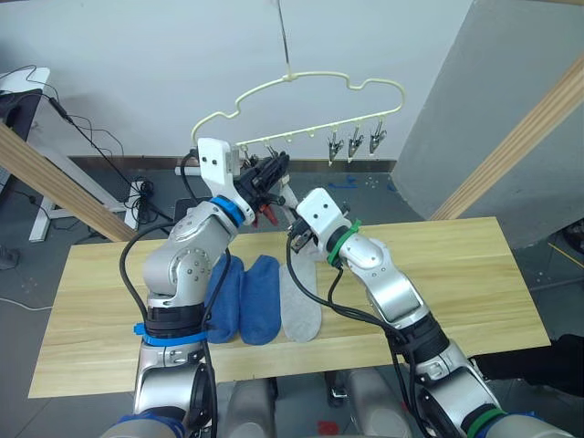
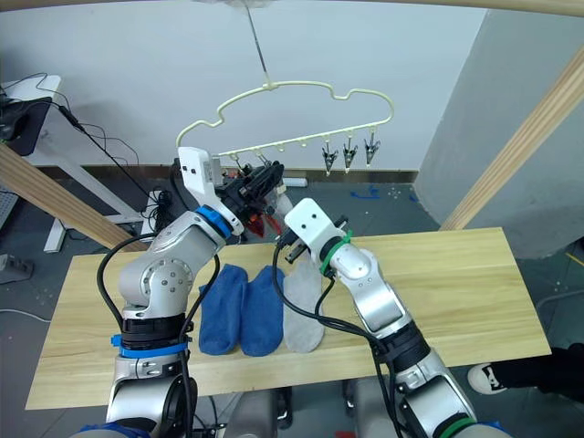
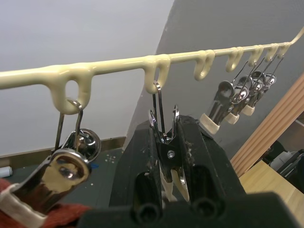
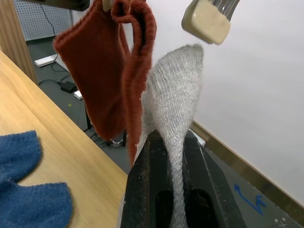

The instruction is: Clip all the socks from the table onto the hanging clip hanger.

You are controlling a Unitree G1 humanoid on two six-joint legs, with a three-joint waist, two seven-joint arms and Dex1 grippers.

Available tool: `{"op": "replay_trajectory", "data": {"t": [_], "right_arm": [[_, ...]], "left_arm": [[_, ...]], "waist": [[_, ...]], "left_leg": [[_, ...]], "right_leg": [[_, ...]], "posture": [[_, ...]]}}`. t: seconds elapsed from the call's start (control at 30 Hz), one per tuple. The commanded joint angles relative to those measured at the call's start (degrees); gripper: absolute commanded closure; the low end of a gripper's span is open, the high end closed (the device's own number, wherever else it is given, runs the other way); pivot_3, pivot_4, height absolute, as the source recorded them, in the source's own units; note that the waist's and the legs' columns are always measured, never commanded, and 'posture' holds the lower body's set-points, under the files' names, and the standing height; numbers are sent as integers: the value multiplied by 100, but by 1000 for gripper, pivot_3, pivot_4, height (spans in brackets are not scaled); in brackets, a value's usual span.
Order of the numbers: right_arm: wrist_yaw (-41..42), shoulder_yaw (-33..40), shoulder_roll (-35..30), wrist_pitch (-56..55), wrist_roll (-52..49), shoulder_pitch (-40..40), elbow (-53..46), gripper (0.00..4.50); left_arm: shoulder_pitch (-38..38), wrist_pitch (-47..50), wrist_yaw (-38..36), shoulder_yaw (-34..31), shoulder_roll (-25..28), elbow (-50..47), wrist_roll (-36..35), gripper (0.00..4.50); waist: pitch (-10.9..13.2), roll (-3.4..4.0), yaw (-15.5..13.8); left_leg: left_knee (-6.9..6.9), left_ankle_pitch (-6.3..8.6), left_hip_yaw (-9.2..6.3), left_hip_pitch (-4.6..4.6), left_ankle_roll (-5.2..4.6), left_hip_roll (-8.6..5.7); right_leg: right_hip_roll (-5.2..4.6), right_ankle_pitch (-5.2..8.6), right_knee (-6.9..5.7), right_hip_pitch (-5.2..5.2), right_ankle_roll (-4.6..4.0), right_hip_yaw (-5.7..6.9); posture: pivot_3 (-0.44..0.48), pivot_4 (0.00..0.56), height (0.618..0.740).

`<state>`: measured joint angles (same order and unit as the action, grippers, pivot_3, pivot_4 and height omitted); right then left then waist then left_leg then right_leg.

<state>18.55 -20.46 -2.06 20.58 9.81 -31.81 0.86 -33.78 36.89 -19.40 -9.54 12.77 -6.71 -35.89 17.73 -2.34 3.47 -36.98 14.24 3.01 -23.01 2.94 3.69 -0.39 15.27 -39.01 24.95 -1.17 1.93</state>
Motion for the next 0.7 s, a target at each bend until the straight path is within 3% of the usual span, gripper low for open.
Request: {"op": "replay_trajectory", "data": {"t": [0.03, 0.7], "right_arm": [[-64, 35, 119, -34, -56, 58, -334, 4500], [-161, 85, 431, -270, -118, -266, -77, 4500]], "left_arm": [[-53, -123, -15, -90, 27, -233, -50, 4205], [106, -3, 29, -69, 7, -417, -116, 4205]], "waist": [[0, 0, 0], [0, 0, -1]], "left_leg": [[0, 0, -1, 0, 0, 0], [-1, 0, -5, 0, 0, 0]], "right_leg": [[0, 0, -1, 0, 0, 1], [0, 0, -1, 0, 0, 1]], "posture": [[-160, 294, 740], [-154, 288, 740]]}}
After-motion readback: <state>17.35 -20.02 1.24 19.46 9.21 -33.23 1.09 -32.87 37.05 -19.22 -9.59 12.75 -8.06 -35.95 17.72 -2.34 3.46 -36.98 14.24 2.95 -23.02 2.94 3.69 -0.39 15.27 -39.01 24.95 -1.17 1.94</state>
